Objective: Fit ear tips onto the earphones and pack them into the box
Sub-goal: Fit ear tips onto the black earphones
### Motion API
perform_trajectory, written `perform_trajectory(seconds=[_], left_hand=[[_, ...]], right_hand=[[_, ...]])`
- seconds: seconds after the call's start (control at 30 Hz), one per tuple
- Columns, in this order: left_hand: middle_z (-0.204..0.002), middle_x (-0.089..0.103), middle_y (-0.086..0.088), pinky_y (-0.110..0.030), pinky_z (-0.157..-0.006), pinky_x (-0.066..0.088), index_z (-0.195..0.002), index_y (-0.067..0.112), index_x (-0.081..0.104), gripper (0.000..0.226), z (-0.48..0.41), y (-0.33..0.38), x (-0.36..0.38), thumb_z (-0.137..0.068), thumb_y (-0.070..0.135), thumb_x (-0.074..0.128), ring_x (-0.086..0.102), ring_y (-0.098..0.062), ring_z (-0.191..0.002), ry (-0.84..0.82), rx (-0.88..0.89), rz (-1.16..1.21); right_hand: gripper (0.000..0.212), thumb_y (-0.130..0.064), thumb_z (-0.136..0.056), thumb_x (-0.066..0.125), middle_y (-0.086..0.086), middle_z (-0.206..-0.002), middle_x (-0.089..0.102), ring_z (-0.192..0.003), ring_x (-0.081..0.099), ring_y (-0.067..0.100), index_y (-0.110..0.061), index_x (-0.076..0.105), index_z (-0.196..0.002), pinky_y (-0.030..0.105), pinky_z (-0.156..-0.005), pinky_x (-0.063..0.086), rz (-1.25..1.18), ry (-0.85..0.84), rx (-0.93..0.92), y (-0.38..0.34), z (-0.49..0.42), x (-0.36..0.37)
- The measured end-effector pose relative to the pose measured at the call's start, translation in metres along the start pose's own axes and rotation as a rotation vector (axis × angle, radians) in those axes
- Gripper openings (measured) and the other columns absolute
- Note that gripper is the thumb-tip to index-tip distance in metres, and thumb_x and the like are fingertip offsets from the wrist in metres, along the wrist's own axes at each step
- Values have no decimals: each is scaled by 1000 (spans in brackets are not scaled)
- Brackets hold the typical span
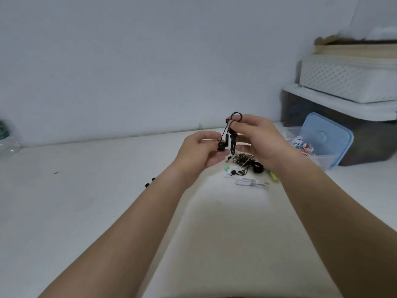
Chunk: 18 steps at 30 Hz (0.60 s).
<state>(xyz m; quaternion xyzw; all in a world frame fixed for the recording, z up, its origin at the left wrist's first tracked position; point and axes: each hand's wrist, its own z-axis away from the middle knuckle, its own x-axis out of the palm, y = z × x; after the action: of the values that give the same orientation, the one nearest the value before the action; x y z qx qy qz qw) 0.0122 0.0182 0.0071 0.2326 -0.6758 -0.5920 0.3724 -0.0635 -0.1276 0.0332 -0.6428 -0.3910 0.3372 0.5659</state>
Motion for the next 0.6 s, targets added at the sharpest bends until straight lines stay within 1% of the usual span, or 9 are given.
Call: perform_trajectory(seconds=[0.07,0.13,0.2,0.3,0.4,0.47,0.5,0.57,0.6], left_hand=[[-116,70,-22,-28,-77,61,-121,-6,62,27,-9,1,20,-95,-4,53,74,-31,-91,-58,-88,186],[-115,71,-22,-29,-77,62,-120,-8,64,28,-18,1,46,-95,1,56,74,-30,-88,-95,-153,264],[-110,72,-20,-28,-80,61,-118,-11,65,27,-27,-2,72,-95,3,60,73,-28,-88,-128,-160,259],[-105,71,-19,-26,-86,59,-116,-12,64,25,-43,-11,109,-92,-5,64,71,-26,-94,-177,-103,154],[-102,69,-22,-25,-77,61,-113,-9,64,28,-65,-21,144,-86,-6,72,70,-27,-85,-129,-65,-24],[-103,72,-20,-32,-83,62,-110,-6,68,31,-80,-30,164,-82,0,79,70,-25,-82,-127,9,-210],[-98,74,-15,-31,-83,61,-105,-1,71,28,-87,-34,170,-80,6,82,71,-21,-80,-125,65,-343],[-82,70,3,-12,-69,53,-93,11,72,18,-95,-40,184,-80,16,83,66,-8,-71,-119,185,-647],[-79,66,7,-9,-63,47,-91,15,71,16,-96,-42,188,-80,18,83,63,-7,-70,-112,241,-772]], right_hand=[[8,-22,-92,71,-8,-83,70,-67,68,10,-22,71,-100,26,-63,49,23,64,-9,-6,0,-15],[11,-22,-91,72,-6,-84,70,-67,68,11,-21,70,-101,26,-63,49,49,135,-14,-11,1,-37],[14,-24,-89,74,-5,-86,70,-67,68,12,-20,69,-102,26,-62,50,79,191,-12,-14,1,-61],[17,-25,-87,77,-3,-85,72,-67,68,13,-18,70,-101,27,-61,49,142,270,-1,-16,0,-98],[17,-22,-82,81,-1,-81,70,-66,66,15,-18,70,-95,29,-64,48,246,379,-8,-16,-6,-134],[22,-21,-79,83,0,-83,70,-69,65,13,-17,70,-96,25,-63,47,413,459,-17,-15,-11,-156],[24,-22,-78,84,-1,-84,70,-71,65,12,-16,69,-97,22,-62,46,520,483,-19,-14,-13,-164],[27,-26,-76,84,-1,-88,68,-79,65,14,-15,70,-96,25,-66,50,749,507,-1,-11,-18,-181],[27,-28,-75,85,0,-89,69,-83,66,17,-14,71,-93,30,-72,54,854,506,14,-9,-20,-185]])
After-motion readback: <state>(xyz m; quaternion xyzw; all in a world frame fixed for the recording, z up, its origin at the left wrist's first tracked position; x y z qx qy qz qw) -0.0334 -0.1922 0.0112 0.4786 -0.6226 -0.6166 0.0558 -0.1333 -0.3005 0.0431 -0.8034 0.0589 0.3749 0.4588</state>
